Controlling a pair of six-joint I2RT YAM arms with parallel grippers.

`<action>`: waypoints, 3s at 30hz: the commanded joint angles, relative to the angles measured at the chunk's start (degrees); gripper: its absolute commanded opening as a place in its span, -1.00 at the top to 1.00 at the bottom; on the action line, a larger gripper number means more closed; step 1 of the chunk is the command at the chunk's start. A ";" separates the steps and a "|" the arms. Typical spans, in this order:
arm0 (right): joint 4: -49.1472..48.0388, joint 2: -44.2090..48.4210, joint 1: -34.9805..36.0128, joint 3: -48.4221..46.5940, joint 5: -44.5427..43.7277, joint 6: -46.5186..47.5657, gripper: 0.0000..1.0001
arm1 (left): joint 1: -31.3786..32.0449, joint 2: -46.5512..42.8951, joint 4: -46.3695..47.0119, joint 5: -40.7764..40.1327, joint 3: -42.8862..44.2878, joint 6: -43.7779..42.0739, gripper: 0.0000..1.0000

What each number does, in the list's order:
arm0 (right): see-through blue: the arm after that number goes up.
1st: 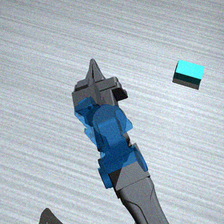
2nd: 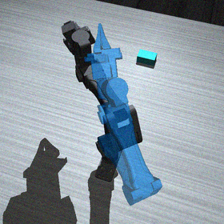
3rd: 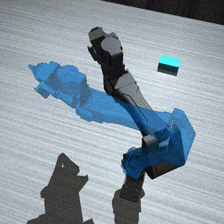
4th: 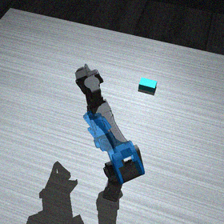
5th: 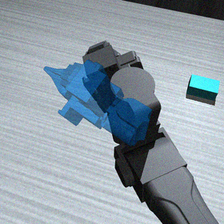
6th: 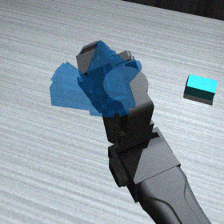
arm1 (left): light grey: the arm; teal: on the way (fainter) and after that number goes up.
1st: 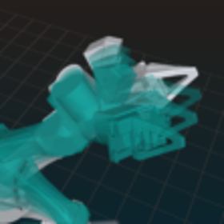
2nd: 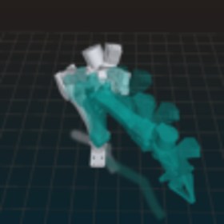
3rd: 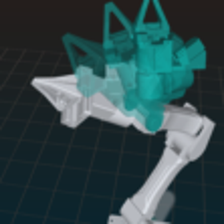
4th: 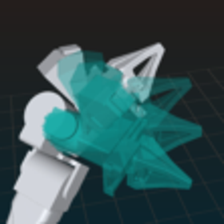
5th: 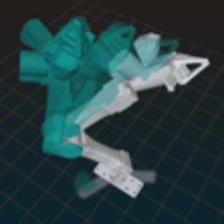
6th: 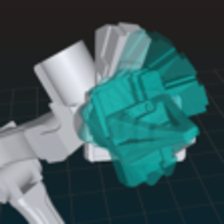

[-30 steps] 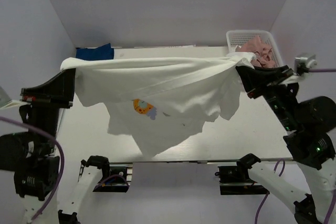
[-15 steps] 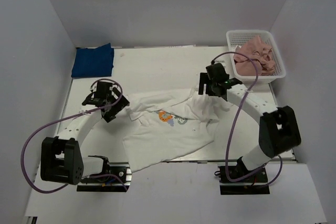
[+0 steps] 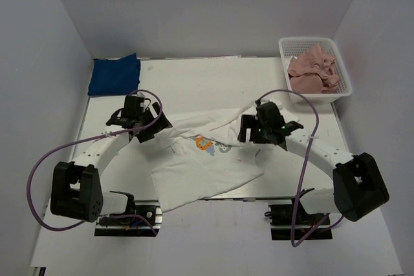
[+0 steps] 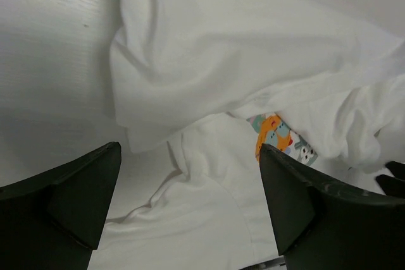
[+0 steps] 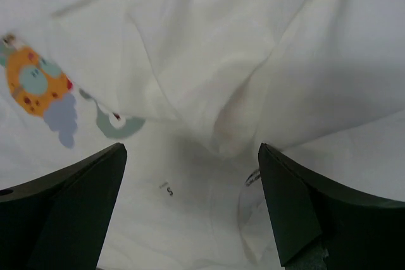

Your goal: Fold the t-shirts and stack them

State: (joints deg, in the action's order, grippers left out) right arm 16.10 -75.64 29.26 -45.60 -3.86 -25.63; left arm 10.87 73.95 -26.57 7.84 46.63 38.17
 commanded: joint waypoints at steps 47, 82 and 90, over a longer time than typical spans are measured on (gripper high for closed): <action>0.25 -4.70 6.24 -1.60 2.98 0.40 -0.81 | 24.19 24.39 -14.03 -27.69 18.93 -3.10 -0.22; 10.62 -2.85 0.64 10.45 -8.01 -13.31 -0.67 | -8.93 31.08 -13.86 -9.78 31.26 9.20 0.60; 10.88 -2.23 -3.50 5.97 -12.48 -9.97 -0.72 | -9.47 14.22 -9.20 -7.30 15.52 6.30 -0.98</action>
State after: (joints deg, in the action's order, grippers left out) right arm 21.74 -77.30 26.72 -37.93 -11.62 -37.26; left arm 0.95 97.67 -37.63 0.10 63.75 45.21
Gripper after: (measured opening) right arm 0.855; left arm 0.985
